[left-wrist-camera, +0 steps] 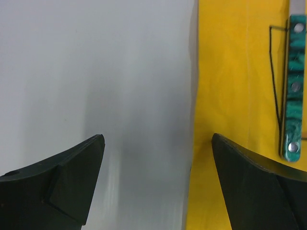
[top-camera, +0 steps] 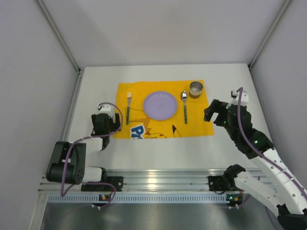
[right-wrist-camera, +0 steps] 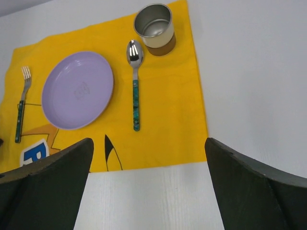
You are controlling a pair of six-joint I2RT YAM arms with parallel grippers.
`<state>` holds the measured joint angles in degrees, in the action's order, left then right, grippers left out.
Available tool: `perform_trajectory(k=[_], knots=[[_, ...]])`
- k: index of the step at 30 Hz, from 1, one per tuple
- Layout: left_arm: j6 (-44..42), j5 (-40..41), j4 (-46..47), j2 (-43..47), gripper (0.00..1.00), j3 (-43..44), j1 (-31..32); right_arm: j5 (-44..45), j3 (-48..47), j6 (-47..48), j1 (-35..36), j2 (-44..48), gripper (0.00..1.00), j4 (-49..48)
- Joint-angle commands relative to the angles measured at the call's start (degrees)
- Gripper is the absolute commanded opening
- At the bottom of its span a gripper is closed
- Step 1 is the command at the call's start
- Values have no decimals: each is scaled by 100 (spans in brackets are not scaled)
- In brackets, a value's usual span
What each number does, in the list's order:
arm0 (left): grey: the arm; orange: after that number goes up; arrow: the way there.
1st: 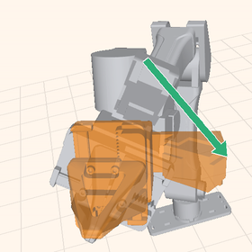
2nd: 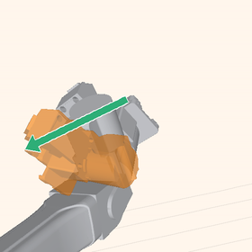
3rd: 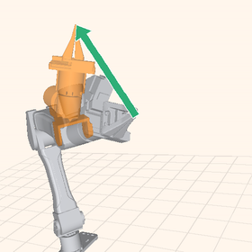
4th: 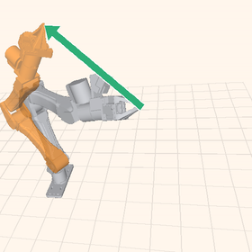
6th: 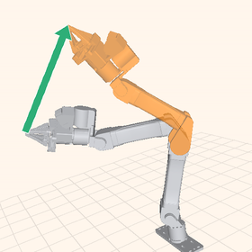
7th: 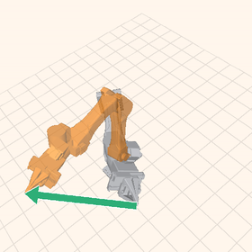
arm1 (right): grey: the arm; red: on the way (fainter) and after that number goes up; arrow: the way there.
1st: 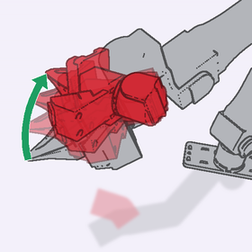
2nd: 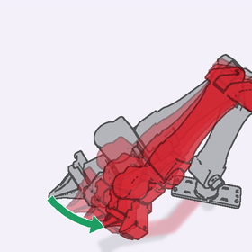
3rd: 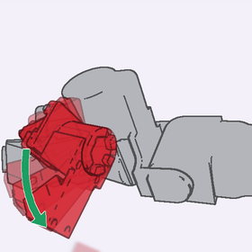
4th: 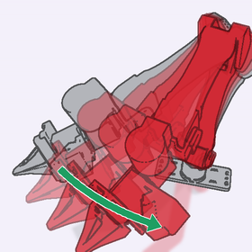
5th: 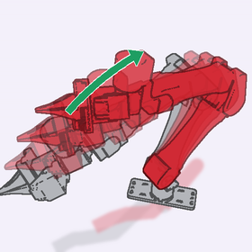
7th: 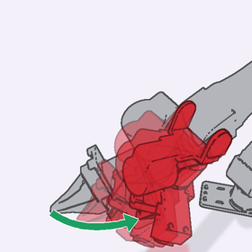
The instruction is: Set the dinner table for one person
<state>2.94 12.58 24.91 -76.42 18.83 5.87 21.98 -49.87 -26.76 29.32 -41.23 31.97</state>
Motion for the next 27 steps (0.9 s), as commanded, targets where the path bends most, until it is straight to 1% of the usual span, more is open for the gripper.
perform_trajectory(k=[1,3,4,5,6,7,8,9,10,11,12,13,14,15,16,17,19,20,21,22,23,25,26,27], knots=[[-241,51,1635,-398,99,341,-33,438,266,-312,-49,185,100,-349],[-354,-184,1850,-688,99,576,-120,807,503,-347,-49,238,100,-375],[-373,-246,1956,-986,99,674,-138,982,583,-391,-49,230,100,-401],[-156,-439,1983,-1154,99,849,-226,1436,757,-452,-49,204,100,-428],[-240,-475,2523,-1451,99,816,-226,2050,933,-722,-49,108,100,-428],[-206,-476,2528,-1428,99,754,-235,2056,935,-795,-49,46,100,-411],[-58,-432,2328,-1350,99,754,-305,2387,1039,-795,-41,-24,100,-463],[-39,-440,2369,-1271,99,649,-306,2529,1093,-726,-49,-173,100,-568],[-65,-484,2700,-1226,99,457,-306,2583,1154,-507,-49,-244,100,-769],[-48,-606,3609,-1226,99,-32,-323,2644,1381,-340,-49,-297,100,-1049],[-170,-668,4505,-1426,98,-324,-323,2654,1548,-182,-49,-341,100,-1766],[-223,-800,4819,-1567,98,-432,-341,2636,1759,203,-49,-342,100,-2182],[-102,-775,4274,-1290,99,-346,-358,2567,2196,459,-49,-315,100,-2621],[-48,-670,3520,-1270,99,-32,-358,2427,2462,792,-49,-237,100,-3809],[-100,-652,3834,-1374,99,-20,-367,2277,2751,1552,-49,-201,100,-4395],[-127,-651,4090,-1454,99,-115,-358,1736,3250,1917,-128,-175,100,-4975],[-136,-643,4128,-1446,99,-169,-358,1276,3527,2602,-303,-472,100,-5854],[-110,-643,4041,-1420,99,-160,-358,1039,3623,2824,-478,-656,100,-5990],[-109,-643,3944,-1411,99,-108,-358,941,3668,2948,-584,-1041,100,-6157],[-101,-651,3952,-1402,99,-108,-358,827,3721,3097,-716,-1236,100,-6707],[-109,-651,3960,-1419,99,-108,-358,547,3852,3168,-1004,-1421,100,-7025],[-101,-651,3961,-1410,99,-116,-358,169,4010,3274,-1305,-2035,100,-7781],[-109,-643,3969,-1419,99,-116,-358,-251,3976,3344,-1585,-2290,100,-8559],[-101,-651,3961,-1419,99,-116,-358,-412,3932,3579,-1666,-2754,100,-8871]])
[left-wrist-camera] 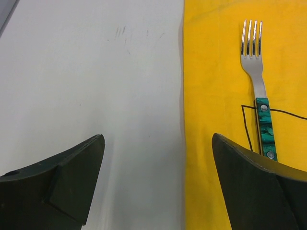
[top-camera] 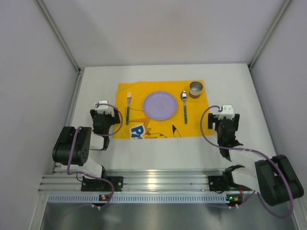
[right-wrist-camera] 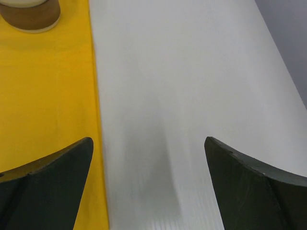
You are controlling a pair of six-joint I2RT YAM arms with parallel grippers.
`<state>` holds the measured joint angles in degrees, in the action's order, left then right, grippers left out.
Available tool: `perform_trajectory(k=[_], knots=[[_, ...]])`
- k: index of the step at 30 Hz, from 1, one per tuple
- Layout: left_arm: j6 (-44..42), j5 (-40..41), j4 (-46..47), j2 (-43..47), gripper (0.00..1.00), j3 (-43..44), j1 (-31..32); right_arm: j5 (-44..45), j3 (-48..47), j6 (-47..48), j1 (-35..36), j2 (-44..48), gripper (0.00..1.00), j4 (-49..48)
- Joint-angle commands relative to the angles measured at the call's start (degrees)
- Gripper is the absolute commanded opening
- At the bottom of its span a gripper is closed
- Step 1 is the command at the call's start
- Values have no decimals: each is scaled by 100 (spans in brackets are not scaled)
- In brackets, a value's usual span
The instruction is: Set the dinner table for one person
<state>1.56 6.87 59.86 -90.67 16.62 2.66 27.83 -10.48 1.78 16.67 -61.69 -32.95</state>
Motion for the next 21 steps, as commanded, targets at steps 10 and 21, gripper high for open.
perform_trajectory(k=[10,21], knots=[[37,-81,466,6,99,104,-37,-3066,71,394,-1438,-2031,100,-4051],[28,-81,474,6,99,104,-46,-2986,-165,332,-1438,-2110,100,-3807]])
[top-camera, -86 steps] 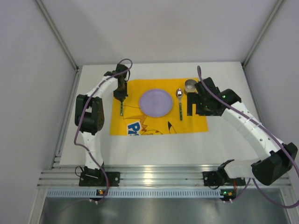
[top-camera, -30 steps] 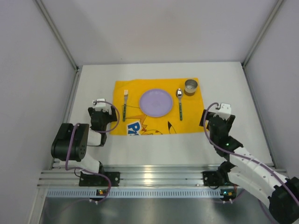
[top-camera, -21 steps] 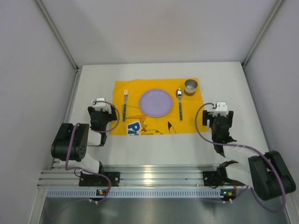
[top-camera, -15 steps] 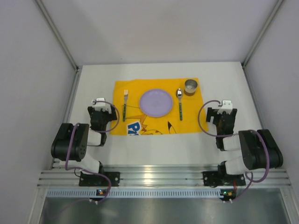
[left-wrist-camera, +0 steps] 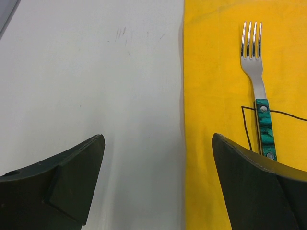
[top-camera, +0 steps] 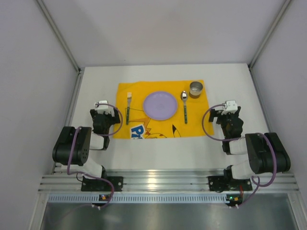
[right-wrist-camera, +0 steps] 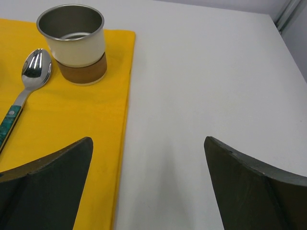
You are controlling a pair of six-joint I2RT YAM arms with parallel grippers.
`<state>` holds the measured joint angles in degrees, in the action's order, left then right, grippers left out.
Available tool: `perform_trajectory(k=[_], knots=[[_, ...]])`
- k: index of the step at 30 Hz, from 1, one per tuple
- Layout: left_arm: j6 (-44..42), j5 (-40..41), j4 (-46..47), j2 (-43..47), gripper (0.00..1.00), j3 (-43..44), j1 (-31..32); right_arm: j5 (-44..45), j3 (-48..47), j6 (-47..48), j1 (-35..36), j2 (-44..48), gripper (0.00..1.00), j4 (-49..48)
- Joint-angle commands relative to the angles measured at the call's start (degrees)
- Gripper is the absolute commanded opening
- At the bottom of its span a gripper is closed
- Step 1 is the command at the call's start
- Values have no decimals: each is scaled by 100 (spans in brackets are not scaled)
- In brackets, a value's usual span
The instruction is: Set the dinner table for one person
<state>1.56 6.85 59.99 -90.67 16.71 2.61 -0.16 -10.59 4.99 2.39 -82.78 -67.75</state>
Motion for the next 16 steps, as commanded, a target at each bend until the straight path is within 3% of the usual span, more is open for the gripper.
perform_trajectory(k=[1,16], knots=[[28,-79,461,15,99,96,-41,-186,-154,10,-11,-1,100,-327],[28,-79,470,-3,99,96,-41,-63,-233,-86,-55,-10,100,-187]])
